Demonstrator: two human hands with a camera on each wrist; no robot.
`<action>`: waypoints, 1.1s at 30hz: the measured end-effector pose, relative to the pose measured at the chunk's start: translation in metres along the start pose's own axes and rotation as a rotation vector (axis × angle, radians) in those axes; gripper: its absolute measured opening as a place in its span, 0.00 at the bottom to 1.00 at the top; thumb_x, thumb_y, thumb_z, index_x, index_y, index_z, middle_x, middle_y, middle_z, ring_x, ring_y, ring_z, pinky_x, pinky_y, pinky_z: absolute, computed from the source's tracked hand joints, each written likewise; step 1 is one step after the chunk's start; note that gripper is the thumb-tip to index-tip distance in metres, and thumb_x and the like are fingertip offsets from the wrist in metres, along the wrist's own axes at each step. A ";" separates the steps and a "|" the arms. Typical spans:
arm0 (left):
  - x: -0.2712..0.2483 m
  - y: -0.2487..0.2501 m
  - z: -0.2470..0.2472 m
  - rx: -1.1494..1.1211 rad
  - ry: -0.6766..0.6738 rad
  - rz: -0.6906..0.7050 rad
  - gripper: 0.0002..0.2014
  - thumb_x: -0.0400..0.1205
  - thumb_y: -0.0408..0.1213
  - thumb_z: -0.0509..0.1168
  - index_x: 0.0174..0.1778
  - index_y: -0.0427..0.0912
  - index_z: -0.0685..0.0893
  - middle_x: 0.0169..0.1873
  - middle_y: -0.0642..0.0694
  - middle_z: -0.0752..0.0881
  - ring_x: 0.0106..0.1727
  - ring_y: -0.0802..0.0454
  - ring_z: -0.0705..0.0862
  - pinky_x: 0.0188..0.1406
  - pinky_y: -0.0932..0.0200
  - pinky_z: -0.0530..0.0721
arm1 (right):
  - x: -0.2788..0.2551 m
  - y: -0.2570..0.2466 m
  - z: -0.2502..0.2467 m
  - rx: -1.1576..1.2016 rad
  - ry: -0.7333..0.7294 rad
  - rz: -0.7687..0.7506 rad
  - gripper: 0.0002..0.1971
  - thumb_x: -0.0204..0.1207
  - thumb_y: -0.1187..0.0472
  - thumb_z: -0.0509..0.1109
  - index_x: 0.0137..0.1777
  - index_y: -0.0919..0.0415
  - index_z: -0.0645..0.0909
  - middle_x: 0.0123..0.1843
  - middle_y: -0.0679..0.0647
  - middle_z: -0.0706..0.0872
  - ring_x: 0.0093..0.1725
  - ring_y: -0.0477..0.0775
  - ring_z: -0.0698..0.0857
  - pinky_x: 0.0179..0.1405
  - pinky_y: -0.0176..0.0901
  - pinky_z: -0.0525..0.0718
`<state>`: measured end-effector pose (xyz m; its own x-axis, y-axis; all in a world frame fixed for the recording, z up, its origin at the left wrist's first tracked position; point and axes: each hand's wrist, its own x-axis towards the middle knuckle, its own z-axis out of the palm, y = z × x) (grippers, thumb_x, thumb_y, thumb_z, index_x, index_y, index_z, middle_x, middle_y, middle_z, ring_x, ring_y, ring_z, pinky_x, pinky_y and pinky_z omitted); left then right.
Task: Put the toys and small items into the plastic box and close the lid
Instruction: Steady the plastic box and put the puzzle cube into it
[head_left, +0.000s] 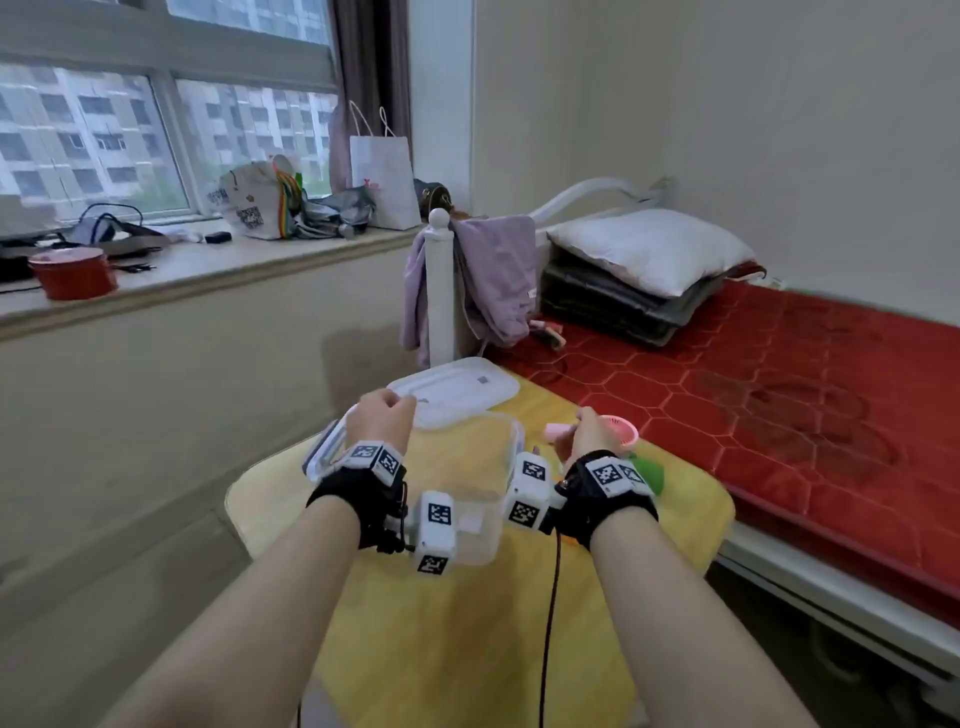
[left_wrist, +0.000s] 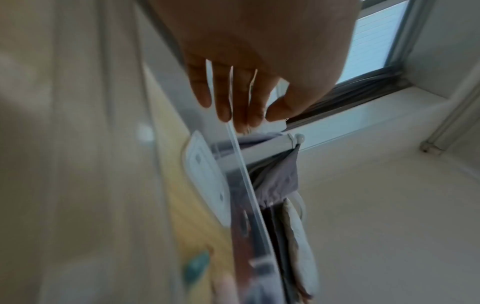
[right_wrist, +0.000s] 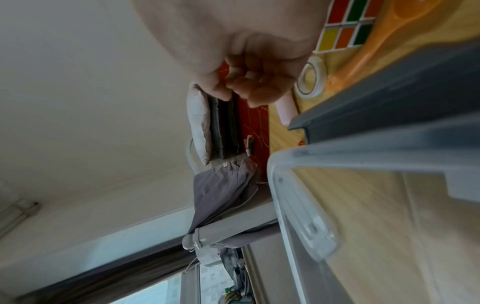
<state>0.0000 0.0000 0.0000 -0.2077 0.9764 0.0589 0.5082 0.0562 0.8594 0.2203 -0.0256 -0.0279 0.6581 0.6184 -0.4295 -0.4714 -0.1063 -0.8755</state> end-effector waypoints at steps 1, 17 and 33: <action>0.003 -0.001 -0.009 0.104 0.059 0.029 0.07 0.76 0.38 0.62 0.34 0.42 0.84 0.34 0.41 0.83 0.43 0.39 0.80 0.40 0.55 0.76 | 0.002 -0.002 -0.003 -0.057 0.002 -0.060 0.09 0.71 0.62 0.64 0.31 0.64 0.73 0.22 0.56 0.83 0.24 0.56 0.77 0.31 0.46 0.78; 0.042 -0.029 -0.013 0.384 -0.012 -0.255 0.15 0.84 0.38 0.64 0.54 0.28 0.85 0.54 0.30 0.87 0.54 0.33 0.85 0.43 0.52 0.77 | 0.042 0.026 -0.059 -0.978 0.061 -0.277 0.30 0.57 0.40 0.78 0.61 0.49 0.81 0.60 0.58 0.85 0.61 0.65 0.82 0.62 0.56 0.82; 0.038 -0.037 -0.016 0.373 -0.050 -0.198 0.15 0.84 0.42 0.62 0.54 0.34 0.88 0.48 0.33 0.88 0.48 0.34 0.87 0.43 0.53 0.82 | 0.034 0.006 -0.049 -1.022 0.018 -0.406 0.25 0.64 0.47 0.78 0.57 0.58 0.80 0.48 0.57 0.87 0.39 0.59 0.88 0.35 0.47 0.89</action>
<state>-0.0404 0.0314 -0.0218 -0.2957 0.9475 -0.1218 0.7318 0.3066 0.6086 0.2686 -0.0436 -0.0586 0.6664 0.7428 -0.0644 0.4849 -0.4974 -0.7193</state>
